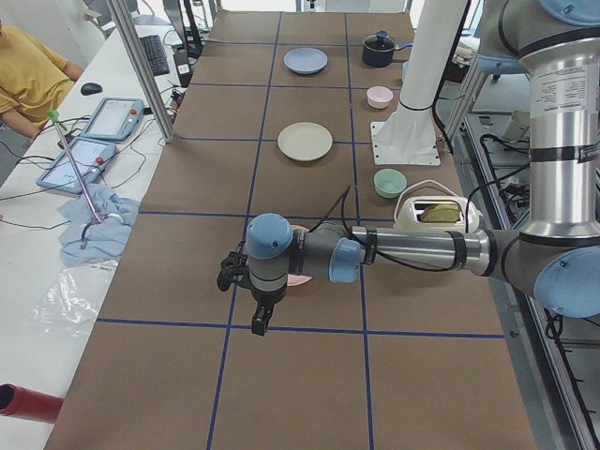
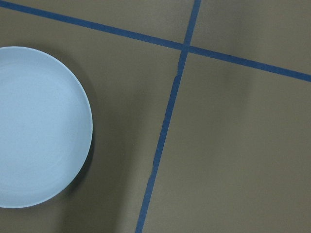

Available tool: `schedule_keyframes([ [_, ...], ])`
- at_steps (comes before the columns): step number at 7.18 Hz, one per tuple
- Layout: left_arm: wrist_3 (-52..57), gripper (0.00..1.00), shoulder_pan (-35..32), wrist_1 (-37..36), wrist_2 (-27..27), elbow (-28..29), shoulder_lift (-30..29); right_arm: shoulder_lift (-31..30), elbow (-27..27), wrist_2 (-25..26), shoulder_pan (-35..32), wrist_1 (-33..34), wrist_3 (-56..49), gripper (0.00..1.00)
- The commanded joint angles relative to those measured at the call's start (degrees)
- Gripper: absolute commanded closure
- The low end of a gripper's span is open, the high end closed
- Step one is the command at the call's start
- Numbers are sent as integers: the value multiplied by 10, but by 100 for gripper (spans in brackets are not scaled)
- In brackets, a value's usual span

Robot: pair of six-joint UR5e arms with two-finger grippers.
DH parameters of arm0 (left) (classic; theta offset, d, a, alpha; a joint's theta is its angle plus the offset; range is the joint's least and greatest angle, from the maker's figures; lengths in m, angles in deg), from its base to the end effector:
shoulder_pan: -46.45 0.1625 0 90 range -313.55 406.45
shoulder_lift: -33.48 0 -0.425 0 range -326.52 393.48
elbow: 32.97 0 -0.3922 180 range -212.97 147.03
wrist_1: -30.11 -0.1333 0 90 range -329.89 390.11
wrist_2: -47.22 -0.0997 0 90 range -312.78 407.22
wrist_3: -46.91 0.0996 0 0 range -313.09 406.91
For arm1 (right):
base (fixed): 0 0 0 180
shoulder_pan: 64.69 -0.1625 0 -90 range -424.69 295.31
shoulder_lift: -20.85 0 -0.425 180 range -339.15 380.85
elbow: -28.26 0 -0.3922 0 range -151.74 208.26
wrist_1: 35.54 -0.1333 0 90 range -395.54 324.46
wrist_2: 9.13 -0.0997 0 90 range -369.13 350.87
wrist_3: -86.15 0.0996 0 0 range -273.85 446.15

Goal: Stack three plates with pink and blue

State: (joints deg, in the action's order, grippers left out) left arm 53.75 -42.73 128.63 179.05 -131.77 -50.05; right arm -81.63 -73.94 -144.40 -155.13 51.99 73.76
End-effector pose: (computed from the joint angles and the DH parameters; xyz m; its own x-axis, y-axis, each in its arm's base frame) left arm -0.0603 -0.4568 0.6230 0.7363 0.2522 -0.6279 -0.1025 0.9588 0.2649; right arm 0.0656 -0.4022 0.6456 0.6892 -0.2356 0.6852 0.1435 0.9713 0.1896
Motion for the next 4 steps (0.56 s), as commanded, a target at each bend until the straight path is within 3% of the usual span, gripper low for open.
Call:
schedule_keyframes([
  [1, 0, 0, 0, 38, 0, -8, 2, 0, 0, 0, 0, 0, 0, 0],
  [4, -8, 0, 1, 110, -3, -2, -2, 4, -4, 0, 0, 0, 1, 0],
])
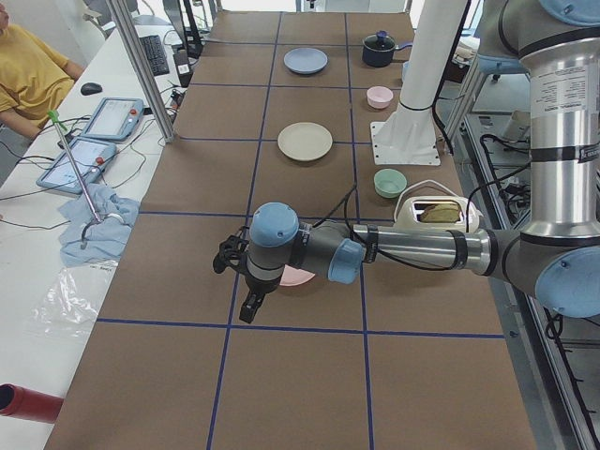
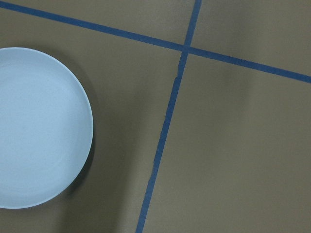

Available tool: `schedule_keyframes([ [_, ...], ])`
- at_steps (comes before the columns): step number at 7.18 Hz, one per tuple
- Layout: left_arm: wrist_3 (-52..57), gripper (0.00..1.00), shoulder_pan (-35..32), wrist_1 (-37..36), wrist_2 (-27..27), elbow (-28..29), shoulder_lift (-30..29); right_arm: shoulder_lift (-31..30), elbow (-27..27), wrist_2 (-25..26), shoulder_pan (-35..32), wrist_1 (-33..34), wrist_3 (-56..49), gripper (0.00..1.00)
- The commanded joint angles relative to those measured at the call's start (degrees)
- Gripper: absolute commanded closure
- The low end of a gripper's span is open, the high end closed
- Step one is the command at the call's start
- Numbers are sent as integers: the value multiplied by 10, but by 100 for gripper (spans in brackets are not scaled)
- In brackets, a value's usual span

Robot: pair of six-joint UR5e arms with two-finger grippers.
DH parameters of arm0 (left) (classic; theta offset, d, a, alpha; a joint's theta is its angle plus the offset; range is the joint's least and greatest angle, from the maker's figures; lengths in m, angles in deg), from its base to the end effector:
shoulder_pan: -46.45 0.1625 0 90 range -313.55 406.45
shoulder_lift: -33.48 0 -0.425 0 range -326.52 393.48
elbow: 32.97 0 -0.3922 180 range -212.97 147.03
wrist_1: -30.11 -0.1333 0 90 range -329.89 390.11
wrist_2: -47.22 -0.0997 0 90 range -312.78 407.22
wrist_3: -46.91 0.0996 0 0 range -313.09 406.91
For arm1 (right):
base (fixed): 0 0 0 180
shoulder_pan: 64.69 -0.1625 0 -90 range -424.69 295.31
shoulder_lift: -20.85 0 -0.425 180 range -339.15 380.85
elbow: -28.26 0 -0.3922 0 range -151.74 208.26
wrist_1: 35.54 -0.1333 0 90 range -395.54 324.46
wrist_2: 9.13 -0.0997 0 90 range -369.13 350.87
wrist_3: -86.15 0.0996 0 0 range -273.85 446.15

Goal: Stack three plates with pink and blue

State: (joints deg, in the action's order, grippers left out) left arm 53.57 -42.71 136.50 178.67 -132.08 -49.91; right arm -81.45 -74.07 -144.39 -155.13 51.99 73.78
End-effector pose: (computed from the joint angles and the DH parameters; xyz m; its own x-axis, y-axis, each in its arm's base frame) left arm -0.0606 -0.4623 0.6059 0.7397 0.3335 -0.5845 -0.1003 0.9135 0.3942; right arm 0.0657 -0.4038 0.6432 0.6894 -0.2390 0.6838 0.1433 0.9703 0.1946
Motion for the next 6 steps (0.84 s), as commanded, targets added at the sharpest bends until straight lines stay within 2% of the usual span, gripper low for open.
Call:
schedule_keyframes([
  [1, -4, 0, 0, 51, 2, 3, -14, 3, -4, 2, 1, -45, 6, 0],
  [2, -8, 0, 0, 92, 0, 2, -26, 13, -1, 4, 8, -98, 43, 0],
  [4, -12, 0, 1, 227, -1, 23, -54, 14, -4, -3, 13, -196, 74, 0],
  [5, -72, 0, 0, 277, 1, 43, -55, 14, -4, -13, 36, -240, 144, 0],
  [6, -136, 0, 4, 363, 2, 52, -33, 12, -3, -3, 86, -307, 264, 0],
])
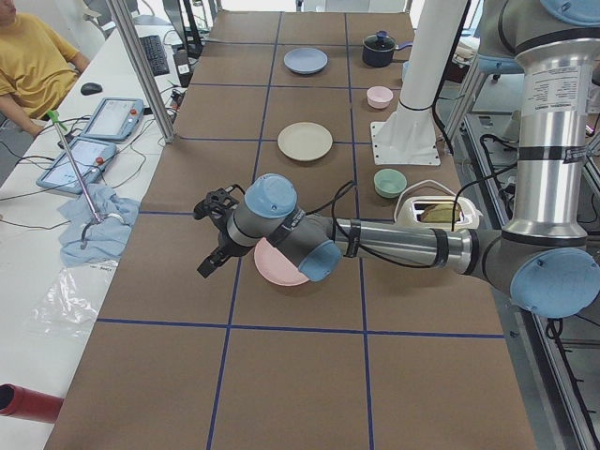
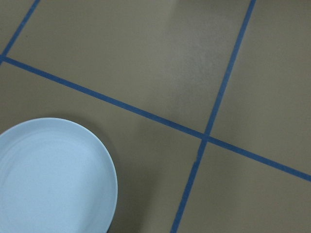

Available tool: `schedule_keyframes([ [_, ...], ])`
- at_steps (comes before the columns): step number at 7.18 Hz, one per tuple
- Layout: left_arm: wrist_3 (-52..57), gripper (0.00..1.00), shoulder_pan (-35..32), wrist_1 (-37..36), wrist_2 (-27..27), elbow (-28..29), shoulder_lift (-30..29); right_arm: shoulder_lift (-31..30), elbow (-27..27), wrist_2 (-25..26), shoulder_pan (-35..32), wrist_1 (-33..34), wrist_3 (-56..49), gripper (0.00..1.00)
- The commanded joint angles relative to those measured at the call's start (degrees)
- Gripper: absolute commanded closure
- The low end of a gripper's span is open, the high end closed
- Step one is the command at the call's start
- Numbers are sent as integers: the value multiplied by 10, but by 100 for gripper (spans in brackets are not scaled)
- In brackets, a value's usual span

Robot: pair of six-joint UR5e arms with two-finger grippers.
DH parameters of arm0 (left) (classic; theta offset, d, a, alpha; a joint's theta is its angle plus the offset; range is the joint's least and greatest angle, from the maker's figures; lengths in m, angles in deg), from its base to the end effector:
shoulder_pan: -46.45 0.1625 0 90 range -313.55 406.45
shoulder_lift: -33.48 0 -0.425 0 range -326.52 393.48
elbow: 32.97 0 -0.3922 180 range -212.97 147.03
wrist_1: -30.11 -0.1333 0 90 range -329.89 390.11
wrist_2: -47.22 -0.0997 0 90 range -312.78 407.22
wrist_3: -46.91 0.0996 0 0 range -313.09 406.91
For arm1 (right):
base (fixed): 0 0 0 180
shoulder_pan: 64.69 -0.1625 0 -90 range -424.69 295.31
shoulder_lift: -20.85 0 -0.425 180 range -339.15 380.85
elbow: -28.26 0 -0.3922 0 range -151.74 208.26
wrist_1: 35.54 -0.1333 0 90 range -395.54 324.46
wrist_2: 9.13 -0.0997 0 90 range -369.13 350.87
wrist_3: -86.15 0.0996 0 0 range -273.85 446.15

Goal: Stack three plates with pink and blue

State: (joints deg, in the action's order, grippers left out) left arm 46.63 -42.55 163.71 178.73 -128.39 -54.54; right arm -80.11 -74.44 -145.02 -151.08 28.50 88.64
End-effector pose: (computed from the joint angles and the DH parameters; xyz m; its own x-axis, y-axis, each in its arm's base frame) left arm -0.0586 -0.5004 0.5416 0.7403 0.4947 -0.4552 -0.0083 0.6838 0.7296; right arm 0.0345 -0.4347 0.5829 0.6754 -0.3382 0.6553 0.0264 0.8992 0.4368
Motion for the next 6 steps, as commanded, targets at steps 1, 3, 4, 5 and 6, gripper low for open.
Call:
schedule_keyframes([
  [1, -82, 0, 50, 183, 2, 21, 65, -7, 0, 40, 96, -130, 210, 0],
  [3, -200, 0, 148, 212, -23, 52, 92, -17, 0, 74, 132, -159, 253, 0],
  [4, -247, 0, 194, 263, -74, 77, 102, -22, 0, 74, 133, -161, 250, 0],
  [5, -306, 0, 253, 323, -140, 120, 103, -29, 0, 74, 134, -175, 249, 0],
  [6, -358, 0, 294, 377, -171, 155, 102, -35, 0, 75, 134, -179, 250, 0],
])
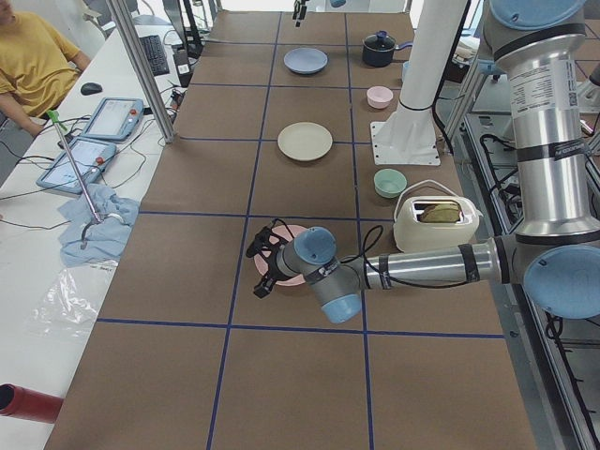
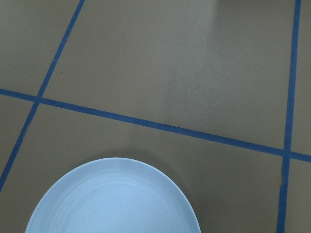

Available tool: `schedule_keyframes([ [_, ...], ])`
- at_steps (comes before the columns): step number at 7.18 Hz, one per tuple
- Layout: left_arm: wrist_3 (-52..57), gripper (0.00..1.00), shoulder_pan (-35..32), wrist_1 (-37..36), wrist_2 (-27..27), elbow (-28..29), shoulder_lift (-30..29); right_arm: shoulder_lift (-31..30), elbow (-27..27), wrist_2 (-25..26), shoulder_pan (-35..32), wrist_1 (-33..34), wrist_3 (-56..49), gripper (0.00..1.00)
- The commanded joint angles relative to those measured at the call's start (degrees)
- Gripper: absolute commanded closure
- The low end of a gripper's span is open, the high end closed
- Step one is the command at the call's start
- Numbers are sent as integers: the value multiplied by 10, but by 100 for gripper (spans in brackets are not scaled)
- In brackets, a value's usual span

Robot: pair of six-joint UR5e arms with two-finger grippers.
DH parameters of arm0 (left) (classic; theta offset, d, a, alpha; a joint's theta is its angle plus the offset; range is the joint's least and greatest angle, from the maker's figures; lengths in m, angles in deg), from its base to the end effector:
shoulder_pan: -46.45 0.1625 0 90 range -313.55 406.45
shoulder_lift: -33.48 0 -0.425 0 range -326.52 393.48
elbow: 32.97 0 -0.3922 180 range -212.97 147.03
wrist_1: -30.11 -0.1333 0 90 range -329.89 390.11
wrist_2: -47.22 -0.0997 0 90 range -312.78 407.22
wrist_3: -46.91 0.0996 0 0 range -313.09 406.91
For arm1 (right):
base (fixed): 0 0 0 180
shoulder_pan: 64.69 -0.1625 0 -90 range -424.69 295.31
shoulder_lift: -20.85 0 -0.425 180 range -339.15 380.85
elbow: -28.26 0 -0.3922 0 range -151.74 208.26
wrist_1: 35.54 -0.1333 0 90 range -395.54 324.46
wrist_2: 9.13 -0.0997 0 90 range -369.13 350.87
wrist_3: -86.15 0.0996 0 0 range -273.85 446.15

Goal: Stack three plates with pink and blue

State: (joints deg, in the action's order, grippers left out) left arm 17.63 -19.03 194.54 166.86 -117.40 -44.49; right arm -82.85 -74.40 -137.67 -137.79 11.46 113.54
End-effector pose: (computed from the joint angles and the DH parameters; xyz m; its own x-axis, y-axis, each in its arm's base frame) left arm 0.0946 -0.4100 0.6607 0.6509 0.3997 -0.6454 0.1047 0.7948 0.5978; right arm -0.0533 -0.4204 0.5738 0.6564 -0.2285 0.7190 -0.0966 0.9197 0.3805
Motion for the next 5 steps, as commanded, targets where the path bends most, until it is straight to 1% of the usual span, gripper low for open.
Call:
schedule_keyframes([
  [1, -112, 1, 95, 83, -78, 50, 1, -9, 0, 1, 1, -9, 3, 0],
  [2, -140, 8, 122, 85, -108, 51, 1, -9, 0, 1, 1, -9, 3, 0],
  [3, -168, 26, 146, 85, -127, 51, -3, -9, 0, 1, 1, -9, 4, 0],
  [4, -184, 58, 164, 85, -141, 51, -3, -9, 1, 1, 1, -9, 4, 0],
  [5, -184, 92, 167, 86, -141, 51, -3, -9, 1, 1, 1, -9, 4, 0],
])
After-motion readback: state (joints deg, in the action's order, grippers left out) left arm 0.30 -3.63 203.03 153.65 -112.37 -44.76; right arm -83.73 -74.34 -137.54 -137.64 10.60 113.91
